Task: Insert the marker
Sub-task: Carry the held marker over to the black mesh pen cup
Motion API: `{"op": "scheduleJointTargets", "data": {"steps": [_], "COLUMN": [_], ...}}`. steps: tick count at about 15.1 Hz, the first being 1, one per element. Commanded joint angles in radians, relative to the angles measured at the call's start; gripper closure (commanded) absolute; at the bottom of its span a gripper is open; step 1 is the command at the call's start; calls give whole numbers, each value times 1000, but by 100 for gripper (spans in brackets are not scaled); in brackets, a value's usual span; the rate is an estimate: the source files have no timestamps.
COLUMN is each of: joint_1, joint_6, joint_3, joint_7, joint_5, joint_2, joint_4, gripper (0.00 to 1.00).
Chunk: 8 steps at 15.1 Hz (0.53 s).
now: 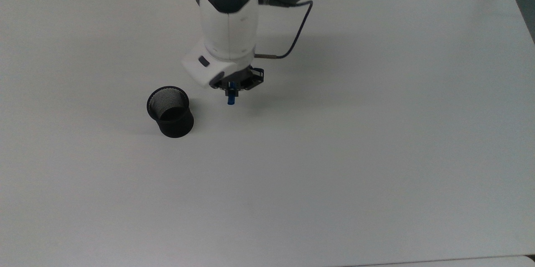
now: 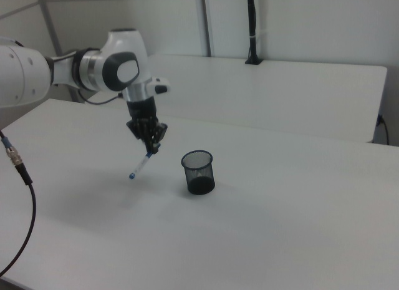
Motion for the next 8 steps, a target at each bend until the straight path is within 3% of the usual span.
{"op": "scheduleJointTargets", "data": {"steps": [1, 8], "joint_1": [-71, -164], "joint_6": [-17, 69], "joint_3": [1, 1], "joint_7": [-8, -20], "joint_5": [-21, -27], "joint_2": [-84, -84], "joint_4": [-7, 16], "gripper": [100, 100]}}
